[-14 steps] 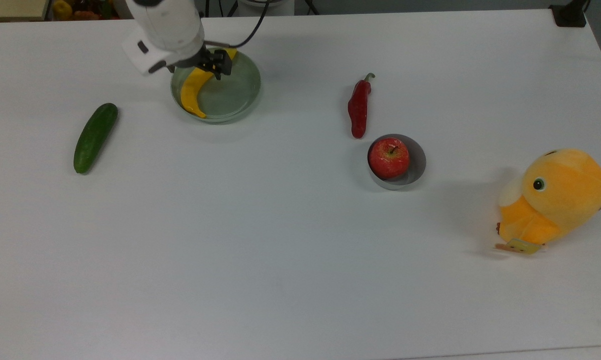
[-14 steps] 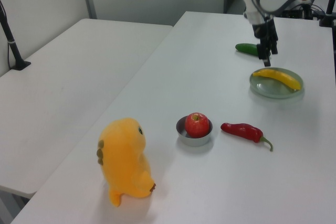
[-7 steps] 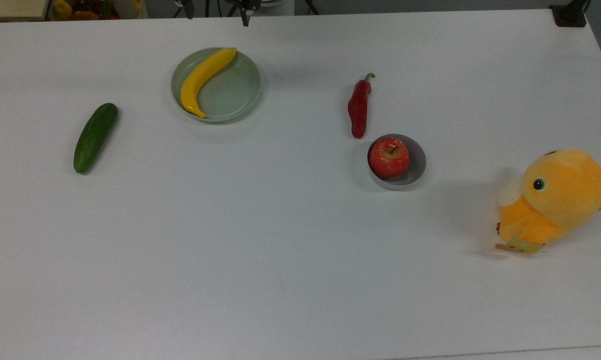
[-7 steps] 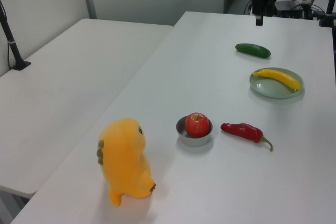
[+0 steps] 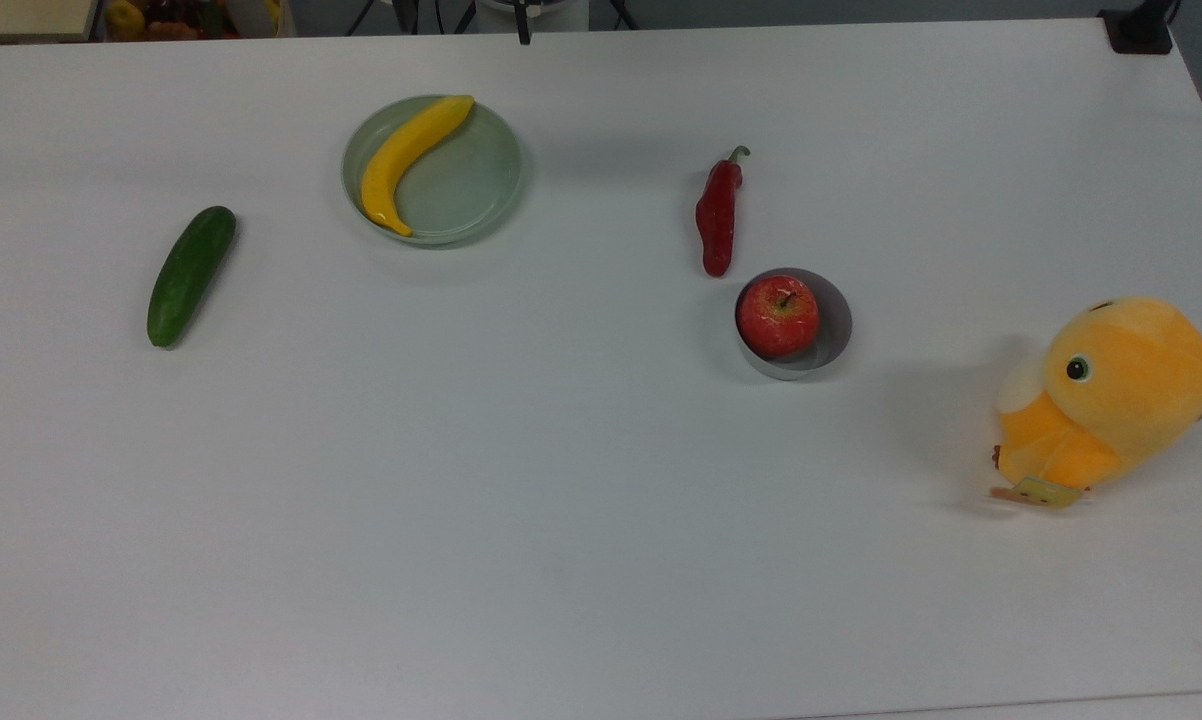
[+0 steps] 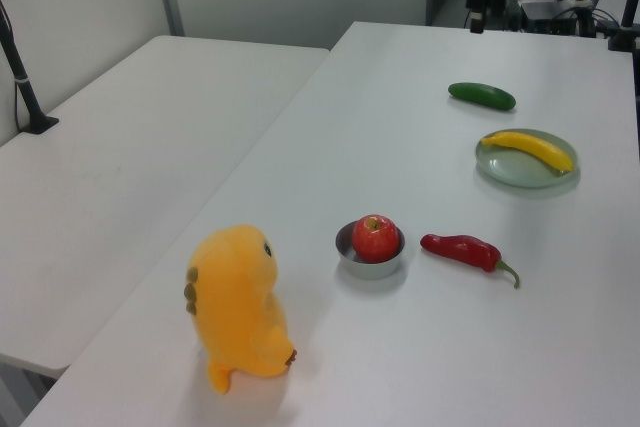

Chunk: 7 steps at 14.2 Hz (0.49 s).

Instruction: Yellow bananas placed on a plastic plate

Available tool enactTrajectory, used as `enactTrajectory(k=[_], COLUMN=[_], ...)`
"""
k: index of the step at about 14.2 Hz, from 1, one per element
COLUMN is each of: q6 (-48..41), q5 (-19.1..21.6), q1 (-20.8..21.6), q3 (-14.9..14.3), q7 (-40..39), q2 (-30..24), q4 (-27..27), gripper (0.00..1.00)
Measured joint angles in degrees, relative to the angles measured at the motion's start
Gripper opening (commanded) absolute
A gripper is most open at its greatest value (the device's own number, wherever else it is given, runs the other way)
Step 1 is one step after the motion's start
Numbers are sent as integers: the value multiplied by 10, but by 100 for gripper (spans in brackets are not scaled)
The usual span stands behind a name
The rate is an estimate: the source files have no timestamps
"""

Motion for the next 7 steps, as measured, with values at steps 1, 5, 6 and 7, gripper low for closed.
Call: enactTrajectory(k=[1,5,6,7], q6=[25,45,45,45], q5=[0,0,0,0], q1=[4,6,6,6], q3=[0,0,0,0], q7=[0,0,0,0], q2=[1,1,1,1], q4=[0,0,0,0], gripper=[100,100,100,100])
